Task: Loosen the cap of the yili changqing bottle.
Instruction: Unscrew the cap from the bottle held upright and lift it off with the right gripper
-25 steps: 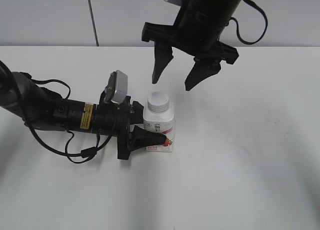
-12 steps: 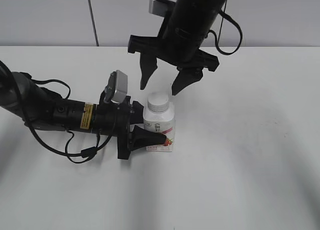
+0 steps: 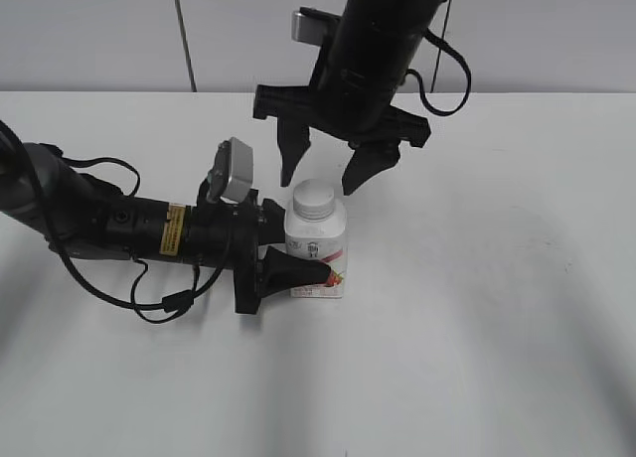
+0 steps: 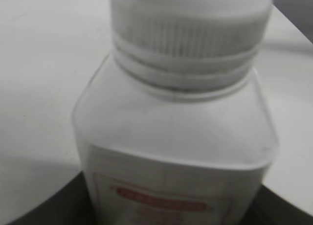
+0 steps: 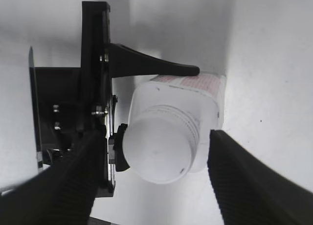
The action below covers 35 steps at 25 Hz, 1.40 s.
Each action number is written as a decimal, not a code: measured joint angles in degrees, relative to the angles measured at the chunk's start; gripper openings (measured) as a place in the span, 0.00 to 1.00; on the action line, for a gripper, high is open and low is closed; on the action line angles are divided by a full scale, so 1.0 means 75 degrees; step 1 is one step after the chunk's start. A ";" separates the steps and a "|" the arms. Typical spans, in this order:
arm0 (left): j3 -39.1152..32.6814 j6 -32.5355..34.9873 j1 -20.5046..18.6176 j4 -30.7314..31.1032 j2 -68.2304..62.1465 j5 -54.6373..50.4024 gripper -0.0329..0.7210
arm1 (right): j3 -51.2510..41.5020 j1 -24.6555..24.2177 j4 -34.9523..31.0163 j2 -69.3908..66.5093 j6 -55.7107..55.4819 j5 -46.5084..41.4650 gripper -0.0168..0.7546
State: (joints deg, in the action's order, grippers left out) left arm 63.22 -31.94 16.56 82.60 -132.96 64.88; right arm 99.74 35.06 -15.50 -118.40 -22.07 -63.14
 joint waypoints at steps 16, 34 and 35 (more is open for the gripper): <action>0.0000 -0.0006 0.0000 -0.0032 0.0000 -0.0025 0.58 | 0.0000 0.0089 0.0094 -0.0127 -0.0003 -0.0183 0.69; 0.0000 -0.0006 0.0000 -0.0035 0.0000 -0.0031 0.58 | 0.0006 0.0089 0.0085 -0.0250 0.0041 -0.0190 0.54; 0.0000 -0.0006 0.0000 -0.0035 0.0000 -0.0031 0.58 | 0.0006 0.0089 0.0080 -0.0250 0.0084 -0.0190 0.54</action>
State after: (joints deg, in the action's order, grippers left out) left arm 63.22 -31.99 16.56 82.34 -132.96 64.65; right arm 99.78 35.73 -14.91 -120.28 -21.44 -64.56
